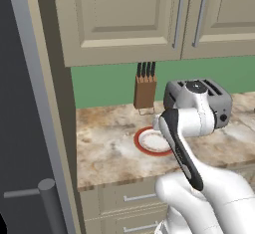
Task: Place the fish on the counter behind the older fish on the same shelf of the fridge to maintain FIFO order. Close the fridge door when finished.
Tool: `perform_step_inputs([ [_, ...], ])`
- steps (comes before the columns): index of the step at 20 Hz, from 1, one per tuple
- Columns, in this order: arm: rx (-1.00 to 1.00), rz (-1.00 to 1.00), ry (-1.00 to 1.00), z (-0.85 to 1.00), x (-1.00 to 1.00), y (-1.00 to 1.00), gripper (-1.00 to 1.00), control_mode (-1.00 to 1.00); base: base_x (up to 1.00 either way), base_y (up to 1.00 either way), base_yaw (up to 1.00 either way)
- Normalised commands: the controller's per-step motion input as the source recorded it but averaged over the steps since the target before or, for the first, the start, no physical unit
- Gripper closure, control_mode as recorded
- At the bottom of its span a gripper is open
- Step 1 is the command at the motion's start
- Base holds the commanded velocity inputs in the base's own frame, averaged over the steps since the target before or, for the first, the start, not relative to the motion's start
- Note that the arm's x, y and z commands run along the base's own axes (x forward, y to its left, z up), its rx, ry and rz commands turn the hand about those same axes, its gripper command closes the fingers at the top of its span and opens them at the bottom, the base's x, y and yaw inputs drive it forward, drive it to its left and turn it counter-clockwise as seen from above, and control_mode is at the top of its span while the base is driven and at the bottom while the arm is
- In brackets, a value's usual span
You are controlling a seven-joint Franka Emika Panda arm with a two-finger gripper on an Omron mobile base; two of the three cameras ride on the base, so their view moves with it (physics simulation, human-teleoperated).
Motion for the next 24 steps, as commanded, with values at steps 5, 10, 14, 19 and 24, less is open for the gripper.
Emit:
perform_step_inputs([
  [5, 0.00, 0.00, -0.10, 0.90, -0.54, 0.00, 1.00, -1.00, 0.00, 0.00, 0.00],
  [10, 0.00, 0.01, -0.01, 0.07, -0.12, 0.01, 1.00, -1.00, 0.00, 0.00, 0.00],
  [14, 0.00, 0.00, -0.07, 0.00, -0.12, 0.00, 1.00, -1.00, 0.00, 0.00, 0.00],
  [19, 0.00, 0.00, -0.11, 0.17, -0.68, 0.00, 1.00, -1.00, 0.00, 0.00, 0.00],
  [24, 0.00, 0.00, 0.00, 0.08, -0.19, 0.00, 1.00, 1.00, -0.80, 0.00, 0.00],
])
